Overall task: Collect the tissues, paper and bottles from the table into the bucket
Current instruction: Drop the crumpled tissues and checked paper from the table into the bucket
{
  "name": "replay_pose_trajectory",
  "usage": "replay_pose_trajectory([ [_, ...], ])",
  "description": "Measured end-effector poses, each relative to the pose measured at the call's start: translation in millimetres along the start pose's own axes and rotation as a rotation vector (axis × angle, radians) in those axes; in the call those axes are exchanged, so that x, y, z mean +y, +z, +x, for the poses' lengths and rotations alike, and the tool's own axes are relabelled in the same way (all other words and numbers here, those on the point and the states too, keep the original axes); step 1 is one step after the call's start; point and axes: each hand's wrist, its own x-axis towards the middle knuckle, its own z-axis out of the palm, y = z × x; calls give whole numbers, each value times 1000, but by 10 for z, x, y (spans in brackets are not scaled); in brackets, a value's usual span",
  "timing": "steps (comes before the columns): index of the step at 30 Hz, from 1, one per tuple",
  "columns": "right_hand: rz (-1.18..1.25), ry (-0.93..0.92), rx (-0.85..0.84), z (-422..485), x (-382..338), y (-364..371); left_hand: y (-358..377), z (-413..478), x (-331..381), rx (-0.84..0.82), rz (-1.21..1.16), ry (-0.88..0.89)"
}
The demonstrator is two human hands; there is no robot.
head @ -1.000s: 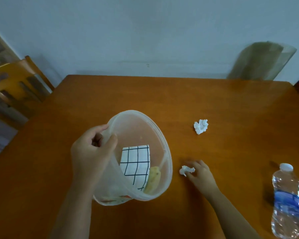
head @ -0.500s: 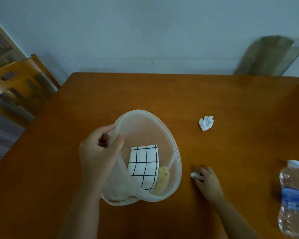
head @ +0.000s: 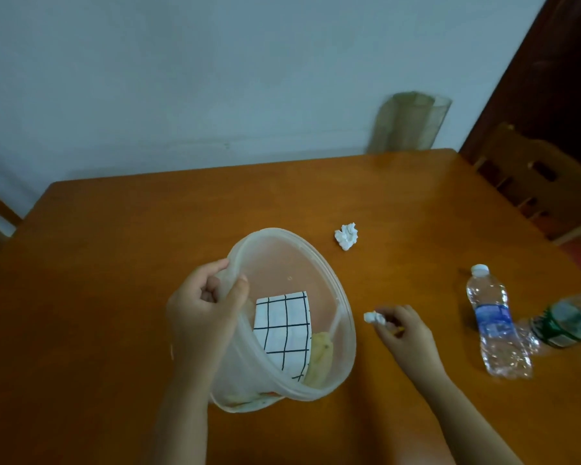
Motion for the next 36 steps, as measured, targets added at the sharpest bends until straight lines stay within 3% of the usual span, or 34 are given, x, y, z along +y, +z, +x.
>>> replay_pose_trajectory([
  [7, 74, -145, 49, -101, -383, -178, 95, -19, 34, -32, -37, 3],
  [18, 63, -334, -177, 370, -455, -51, 432, 145, 143, 17, 11, -16],
  [29, 2, -250, -231, 1695, 91, 45, 794, 505, 351, 221, 148, -36],
  [36, -17, -143, -295, 2276, 377, 350, 972, 647, 370, 250, 214, -20],
])
